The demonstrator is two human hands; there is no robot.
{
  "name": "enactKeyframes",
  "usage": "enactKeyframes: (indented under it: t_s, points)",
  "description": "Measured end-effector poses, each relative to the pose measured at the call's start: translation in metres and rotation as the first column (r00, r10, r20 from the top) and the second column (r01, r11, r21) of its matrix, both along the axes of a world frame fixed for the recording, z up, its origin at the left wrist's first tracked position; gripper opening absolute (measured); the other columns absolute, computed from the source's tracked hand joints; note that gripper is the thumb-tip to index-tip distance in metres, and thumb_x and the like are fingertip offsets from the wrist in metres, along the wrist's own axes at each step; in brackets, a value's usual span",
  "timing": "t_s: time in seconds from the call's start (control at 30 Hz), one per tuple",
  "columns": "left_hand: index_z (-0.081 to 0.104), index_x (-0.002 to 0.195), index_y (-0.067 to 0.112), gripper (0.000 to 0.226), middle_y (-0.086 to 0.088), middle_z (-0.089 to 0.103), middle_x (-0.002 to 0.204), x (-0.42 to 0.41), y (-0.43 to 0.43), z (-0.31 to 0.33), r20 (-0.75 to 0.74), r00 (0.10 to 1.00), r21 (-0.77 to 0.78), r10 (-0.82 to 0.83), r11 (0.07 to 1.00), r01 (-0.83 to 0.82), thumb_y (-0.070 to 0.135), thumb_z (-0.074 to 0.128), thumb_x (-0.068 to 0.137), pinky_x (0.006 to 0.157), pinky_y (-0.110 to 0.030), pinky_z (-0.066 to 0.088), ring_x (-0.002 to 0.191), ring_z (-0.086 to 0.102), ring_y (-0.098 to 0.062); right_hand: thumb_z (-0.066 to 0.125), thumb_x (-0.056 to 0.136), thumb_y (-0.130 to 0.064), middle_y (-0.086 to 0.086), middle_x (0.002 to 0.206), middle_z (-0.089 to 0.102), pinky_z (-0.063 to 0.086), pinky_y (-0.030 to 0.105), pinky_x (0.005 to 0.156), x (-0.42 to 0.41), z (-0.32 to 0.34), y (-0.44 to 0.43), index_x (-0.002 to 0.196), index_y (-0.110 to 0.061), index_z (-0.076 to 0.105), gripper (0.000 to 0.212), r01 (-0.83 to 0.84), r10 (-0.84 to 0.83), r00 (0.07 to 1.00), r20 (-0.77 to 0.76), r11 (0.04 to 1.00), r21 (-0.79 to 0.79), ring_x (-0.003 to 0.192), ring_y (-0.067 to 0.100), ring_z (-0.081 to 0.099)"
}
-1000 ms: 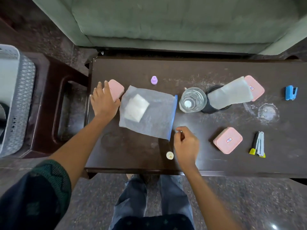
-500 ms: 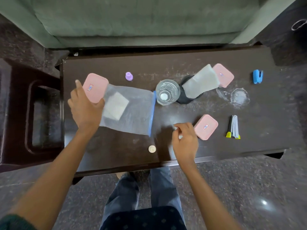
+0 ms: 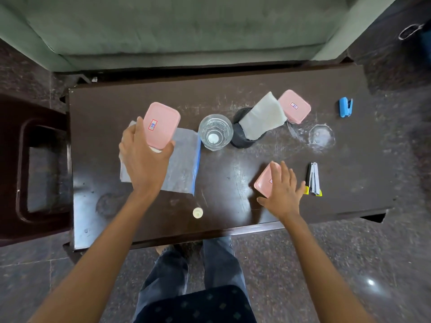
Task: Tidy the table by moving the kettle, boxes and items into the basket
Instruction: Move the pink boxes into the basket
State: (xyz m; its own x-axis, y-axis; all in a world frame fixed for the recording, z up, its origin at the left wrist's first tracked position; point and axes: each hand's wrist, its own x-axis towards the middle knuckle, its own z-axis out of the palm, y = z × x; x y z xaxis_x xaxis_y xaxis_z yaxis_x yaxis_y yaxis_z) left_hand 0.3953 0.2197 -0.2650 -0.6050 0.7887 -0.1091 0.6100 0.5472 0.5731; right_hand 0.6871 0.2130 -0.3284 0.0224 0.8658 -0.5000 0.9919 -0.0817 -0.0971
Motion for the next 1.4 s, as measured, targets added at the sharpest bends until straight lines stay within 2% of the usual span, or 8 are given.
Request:
enactKeyframes:
  t_s: [0.23,0.57,0.77,0.97,1.1,1.23,1.33,1.4]
  points:
    - [0.031,0.142,0.016,0.079,-0.010,0.042,0.135,-0.013,-0.002,0.026,0.025,0.998,0.068,0.058,0.996,-0.059,0.034,0.071,0.077,0.098,-0.038,0.034,0.117,0.039,-0.030,0.080,0.048,-0.033,0.016,0.126,0.051,0.040,0.051,0.086,-0.017,0.039,-0.003,0.129,-0.017,0.043,0.090,-0.054,0.071,0.996,-0.048,0.955,0.291,0.104,0.042,0.048]
    - [0.035,0.142,0.015,0.082,-0.007,0.045,0.132,-0.134,-0.059,0.071,0.089,0.950,0.178,0.298,0.934,-0.310,0.031,0.077,0.072,0.091,-0.008,0.025,0.122,0.039,-0.023,0.055,0.059,-0.062,0.004,0.132,0.048,0.027,0.033,0.083,-0.193,0.120,-0.012,0.130,-0.023,0.040,0.083,-0.172,0.335,0.861,-0.383,0.900,0.401,0.109,0.022,0.038]
    - [0.040,0.138,0.013,0.078,-0.013,0.047,0.123,-0.243,-0.103,0.096,0.069,0.886,0.245,0.458,0.854,-0.460,0.028,0.078,0.072,0.098,-0.027,0.037,0.118,0.043,-0.027,0.062,0.059,-0.057,0.006,0.134,0.048,0.022,0.025,0.092,-0.342,0.130,-0.007,0.130,-0.018,0.046,0.083,-0.212,0.474,0.720,-0.506,0.846,0.490,0.113,0.025,0.039]
    - [0.043,0.135,0.011,0.072,-0.011,0.047,0.125,-0.325,-0.103,0.101,0.274,0.778,0.249,0.565,0.740,-0.625,0.027,0.074,0.072,0.101,-0.024,0.035,0.116,0.048,-0.022,0.071,0.061,-0.045,-0.002,0.143,0.036,0.027,0.036,0.101,-0.489,0.150,0.008,0.135,-0.028,0.039,0.082,-0.261,0.511,0.611,-0.604,0.851,0.456,0.124,0.025,0.033]
    - [0.046,0.129,0.006,0.074,-0.017,0.050,0.126,-0.367,-0.076,0.107,0.356,0.723,0.312,0.593,0.654,-0.689,0.034,0.070,0.064,0.102,-0.049,0.039,0.118,0.048,-0.032,0.071,0.065,-0.039,-0.005,0.142,0.034,0.028,0.038,0.099,-0.562,0.150,0.024,0.135,-0.029,0.036,0.079,-0.320,0.571,0.578,-0.583,0.816,0.481,0.123,0.025,0.034]
    - [0.033,0.140,0.012,0.076,-0.007,0.043,0.128,-0.409,-0.052,0.115,0.317,0.616,0.348,0.721,0.516,-0.783,0.014,0.068,0.072,0.108,-0.043,0.027,0.126,0.036,-0.030,0.072,0.063,-0.043,-0.003,0.141,0.036,0.031,0.042,0.098,-0.623,0.132,0.028,0.137,-0.027,0.034,0.084,-0.427,0.655,0.584,-0.479,0.750,0.505,0.121,0.028,0.037]
    - [0.042,0.131,0.015,0.067,0.009,0.037,0.107,-0.425,-0.042,0.107,0.378,0.543,0.334,0.750,0.437,-0.835,0.007,0.065,0.069,0.099,-0.029,0.024,0.119,0.038,-0.028,0.067,0.065,-0.049,-0.003,0.133,0.044,0.030,0.045,0.098,-0.651,0.112,0.020,0.131,-0.027,0.037,0.076,-0.497,0.719,0.575,-0.390,0.686,0.532,0.119,0.026,0.040]
    - [0.043,0.130,0.018,0.067,0.004,0.043,0.115,-0.432,-0.041,0.099,0.419,0.496,0.296,0.761,0.402,-0.866,0.005,0.066,0.069,0.089,-0.023,0.022,0.115,0.039,-0.026,0.056,0.069,-0.046,-0.001,0.124,0.049,0.027,0.047,0.100,-0.659,0.097,0.013,0.123,-0.025,0.042,0.059,-0.553,0.771,0.538,-0.341,0.628,0.548,0.115,0.027,0.043]
